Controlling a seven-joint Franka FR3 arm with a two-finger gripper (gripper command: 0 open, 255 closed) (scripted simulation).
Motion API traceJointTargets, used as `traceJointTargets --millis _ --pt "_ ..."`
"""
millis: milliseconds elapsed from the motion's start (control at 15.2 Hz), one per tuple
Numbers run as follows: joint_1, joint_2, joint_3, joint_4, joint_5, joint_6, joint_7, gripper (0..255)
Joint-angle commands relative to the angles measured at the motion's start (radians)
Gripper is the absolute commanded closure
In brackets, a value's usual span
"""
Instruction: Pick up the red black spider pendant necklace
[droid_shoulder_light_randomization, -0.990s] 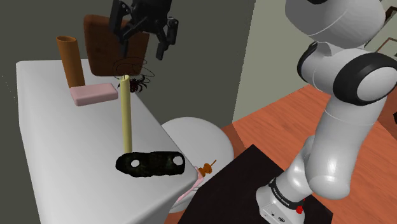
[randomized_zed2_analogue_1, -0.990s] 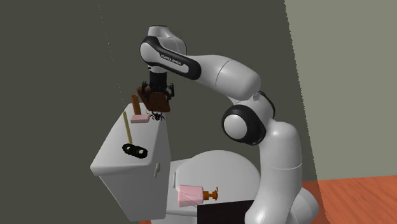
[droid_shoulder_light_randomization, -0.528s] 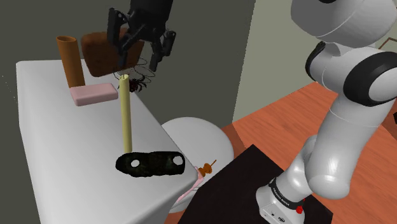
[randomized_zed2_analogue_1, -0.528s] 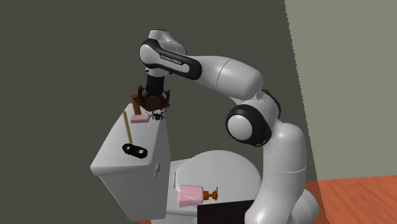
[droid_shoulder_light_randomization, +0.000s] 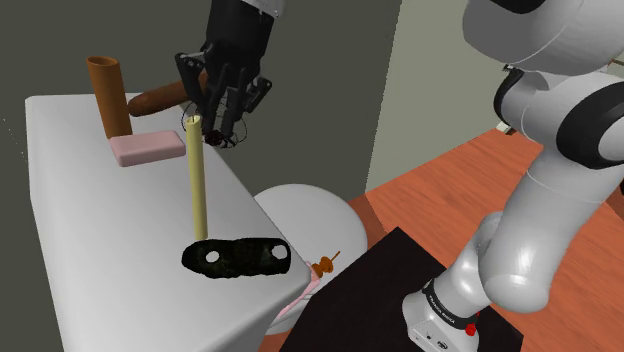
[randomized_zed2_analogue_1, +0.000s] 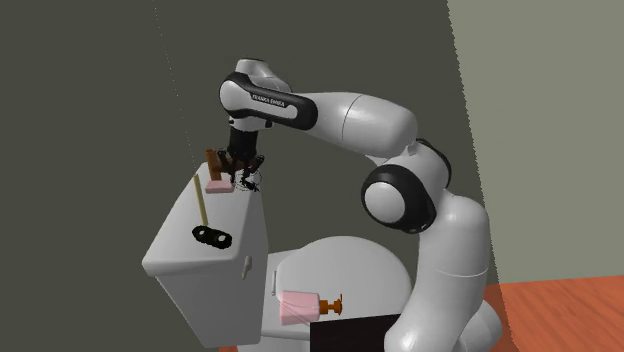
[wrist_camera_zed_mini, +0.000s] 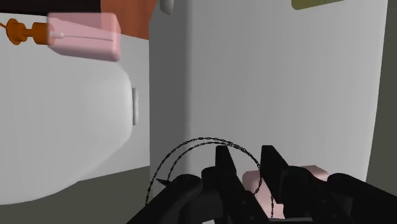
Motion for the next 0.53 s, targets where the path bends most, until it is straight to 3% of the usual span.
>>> traceJointTargets --millis 0,462 --pt "0.026 0.093 -0.027 0.139 -0.173 -0.080 0.008 255" --pt "0.084 0.154 -0.060 0.332 -0.188 -0.210 0.020 255"
